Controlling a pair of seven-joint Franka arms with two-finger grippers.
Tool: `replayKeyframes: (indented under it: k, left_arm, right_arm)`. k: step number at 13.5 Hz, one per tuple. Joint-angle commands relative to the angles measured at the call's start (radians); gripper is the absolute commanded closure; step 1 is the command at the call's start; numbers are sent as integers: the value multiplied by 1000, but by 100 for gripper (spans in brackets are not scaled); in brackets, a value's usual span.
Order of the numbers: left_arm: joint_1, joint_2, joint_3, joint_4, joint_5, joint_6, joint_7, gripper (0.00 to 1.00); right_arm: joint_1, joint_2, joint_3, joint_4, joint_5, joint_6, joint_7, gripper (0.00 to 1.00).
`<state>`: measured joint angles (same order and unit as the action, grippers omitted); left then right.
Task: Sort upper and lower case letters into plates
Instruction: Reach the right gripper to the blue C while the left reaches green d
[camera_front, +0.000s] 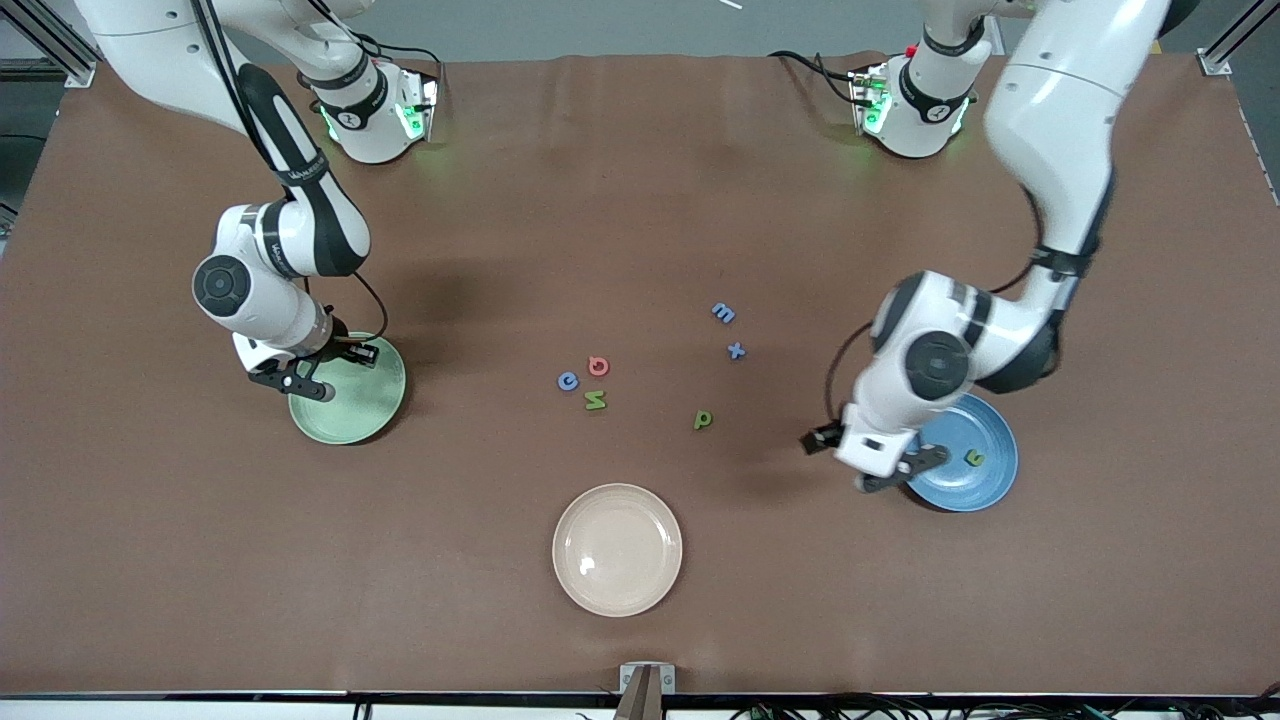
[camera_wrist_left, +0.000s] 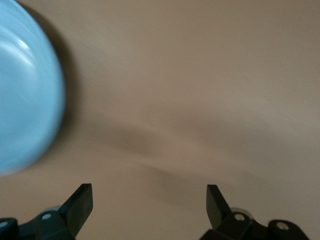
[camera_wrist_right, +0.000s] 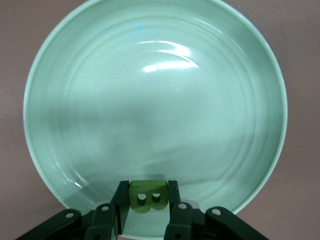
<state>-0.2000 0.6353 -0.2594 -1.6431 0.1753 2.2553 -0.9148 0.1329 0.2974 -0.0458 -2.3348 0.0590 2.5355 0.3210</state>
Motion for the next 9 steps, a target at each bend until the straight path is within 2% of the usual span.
replayKeyframes:
  k: [1, 4, 6, 7, 9]
  left_arm:
    - [-80, 95, 9, 100, 10, 6, -155, 1]
    - [-150, 164, 16, 178, 13, 12, -314, 3]
    - [-170, 188, 16, 195, 10, 35, -366, 6]
    - [-191, 205, 17, 200, 12, 58, -415, 8]
    - [-225, 242, 20, 236, 12, 78, -472, 12]
  right_arm:
    - [-26, -12, 21, -17, -5, 14, -8, 0]
    - [20, -15, 29, 35, -2, -29, 96, 0]
    - [117, -9, 29, 110, 2, -61, 267, 0]
    - [176, 14, 29, 159, 4, -76, 373, 0]
    - [253, 121, 32, 280, 39, -83, 579, 0]
